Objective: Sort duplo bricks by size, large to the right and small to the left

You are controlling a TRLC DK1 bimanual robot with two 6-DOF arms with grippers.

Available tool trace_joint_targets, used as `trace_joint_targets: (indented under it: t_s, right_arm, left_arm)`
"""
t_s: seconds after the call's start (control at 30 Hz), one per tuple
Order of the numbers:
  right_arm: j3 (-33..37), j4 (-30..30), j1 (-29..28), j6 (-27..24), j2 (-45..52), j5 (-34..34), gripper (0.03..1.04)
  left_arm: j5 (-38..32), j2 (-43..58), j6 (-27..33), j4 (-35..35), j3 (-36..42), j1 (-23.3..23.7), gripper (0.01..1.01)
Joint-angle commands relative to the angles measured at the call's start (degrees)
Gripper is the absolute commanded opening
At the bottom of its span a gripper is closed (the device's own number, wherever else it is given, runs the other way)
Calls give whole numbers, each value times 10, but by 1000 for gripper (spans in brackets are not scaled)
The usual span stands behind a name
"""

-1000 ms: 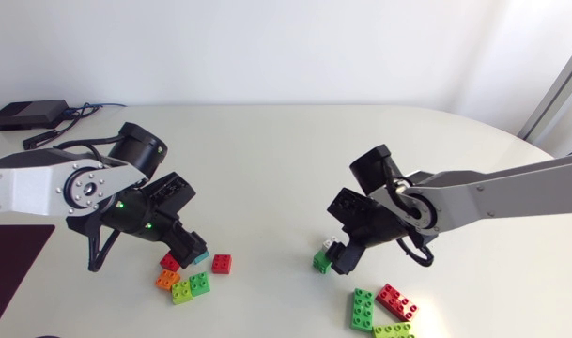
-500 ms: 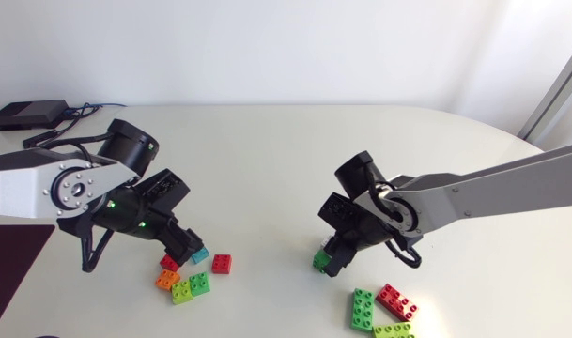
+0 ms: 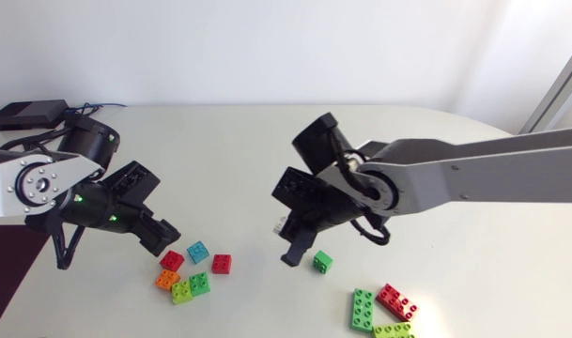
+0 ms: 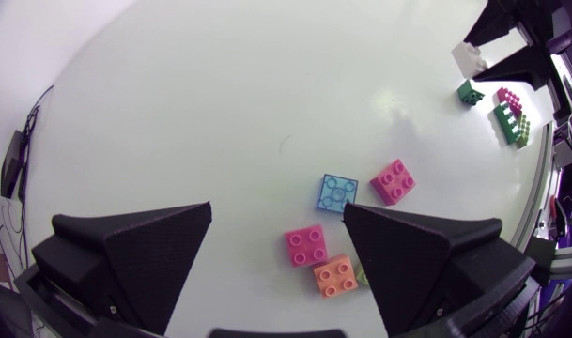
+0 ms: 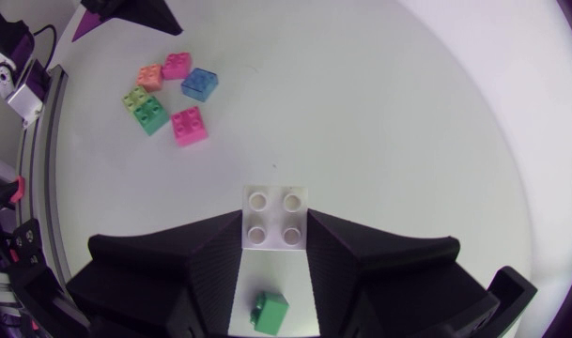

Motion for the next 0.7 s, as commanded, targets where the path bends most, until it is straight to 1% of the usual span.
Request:
trace_joint_targets:
  t_s: [0.0, 0.23, 0.47, 0.67]
  right_arm:
    - [34, -25, 32, -11, 49, -3, 113]
    - [117, -81, 104, -18, 116, -3, 118]
    - [199, -149, 142, -32, 163, -2, 123]
    - [254, -201, 174, -45, 202, 3, 125]
  left_arm:
    - [10, -14, 18, 1, -22, 21, 979]
    - [33, -25, 46, -8, -33, 74, 979]
    - [47, -28, 63, -8, -40, 104, 979]
    - [60, -28, 80, -8, -38, 127, 979]
